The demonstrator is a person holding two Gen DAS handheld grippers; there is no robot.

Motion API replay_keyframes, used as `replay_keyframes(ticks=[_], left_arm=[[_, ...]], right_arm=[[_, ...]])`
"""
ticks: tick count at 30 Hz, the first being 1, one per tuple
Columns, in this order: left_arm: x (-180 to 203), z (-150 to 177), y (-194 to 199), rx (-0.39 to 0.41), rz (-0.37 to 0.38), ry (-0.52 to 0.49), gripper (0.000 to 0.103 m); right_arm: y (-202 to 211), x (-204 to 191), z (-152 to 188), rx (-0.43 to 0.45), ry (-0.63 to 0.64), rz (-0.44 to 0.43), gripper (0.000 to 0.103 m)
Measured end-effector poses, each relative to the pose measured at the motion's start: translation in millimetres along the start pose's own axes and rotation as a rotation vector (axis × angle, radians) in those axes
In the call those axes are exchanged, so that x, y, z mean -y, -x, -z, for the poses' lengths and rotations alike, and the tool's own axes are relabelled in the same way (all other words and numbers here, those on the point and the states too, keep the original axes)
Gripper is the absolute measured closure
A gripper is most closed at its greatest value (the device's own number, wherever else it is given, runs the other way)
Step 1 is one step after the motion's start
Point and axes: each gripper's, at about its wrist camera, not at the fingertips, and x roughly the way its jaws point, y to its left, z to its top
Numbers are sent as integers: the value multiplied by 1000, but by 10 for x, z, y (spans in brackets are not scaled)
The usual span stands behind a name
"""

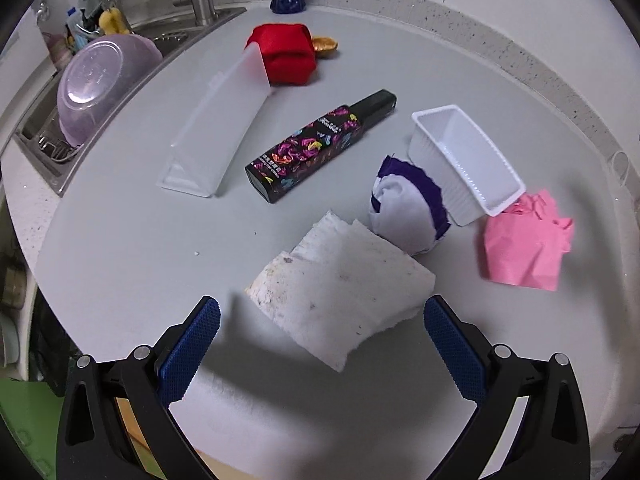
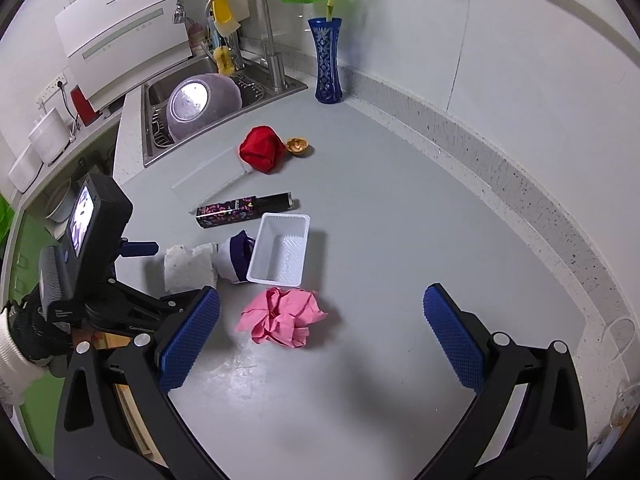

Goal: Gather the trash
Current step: 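Grasp the white paper towel with the left tool, then grasp the pink cloth with the right tool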

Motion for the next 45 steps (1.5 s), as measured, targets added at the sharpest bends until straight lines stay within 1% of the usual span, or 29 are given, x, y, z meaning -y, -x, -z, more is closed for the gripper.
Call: replay_keyframes(ticks=[4, 7, 9, 10, 12, 14, 16, 18, 21, 28, 33, 41, 43, 44, 45], left_arm=[[29, -3, -72, 9, -7, -6, 5], [39, -1, -82, 19, 11, -5, 5], [51, -48, -96, 25, 23, -6, 8], [53, -52, -100, 23, 33, -4, 15], [48, -63, -98, 25, 34, 2, 19], [1, -77, -81, 29, 38, 17, 29], [-32, -90, -62, 28, 59, 30, 33], [-60, -77, -23, 32, 63, 30, 37], [-72, -69, 52, 37, 71, 49, 45], [-134, -3, 287, 56, 84, 88, 47], [-184, 30, 453, 79, 98, 127, 48], [-251, 58, 651, 114, 87, 162, 48], [-271, 75, 682, 117, 89, 170, 48], [-280, 86, 696, 117, 88, 173, 48], [-288, 93, 703, 118, 88, 176, 48]], right_arm=[[-56, 37, 8, -13, -5, -8, 3], [-75, 38, 6, -18, -2, -10, 3], [-91, 43, -2, -21, 0, -14, 3], [-99, 45, -4, -23, 1, -14, 3], [-116, 45, -9, -27, 1, -17, 3], [-132, 36, -1, -32, 3, -20, 3], [-153, 22, 7, -38, 5, -25, 3], [-188, -3, 17, -46, 11, -30, 3], [-245, -44, 35, -63, 21, -40, 3], [-489, -126, 98, -118, 49, -52, 3], [-755, -147, 143, -178, 63, -61, 3], [-1062, -274, 138, -246, 118, -77, 4], [-1098, -298, 137, -258, 124, -89, 13], [-1130, -310, 141, -272, 131, -87, 27], [-1157, -320, 144, -285, 137, -87, 36]])
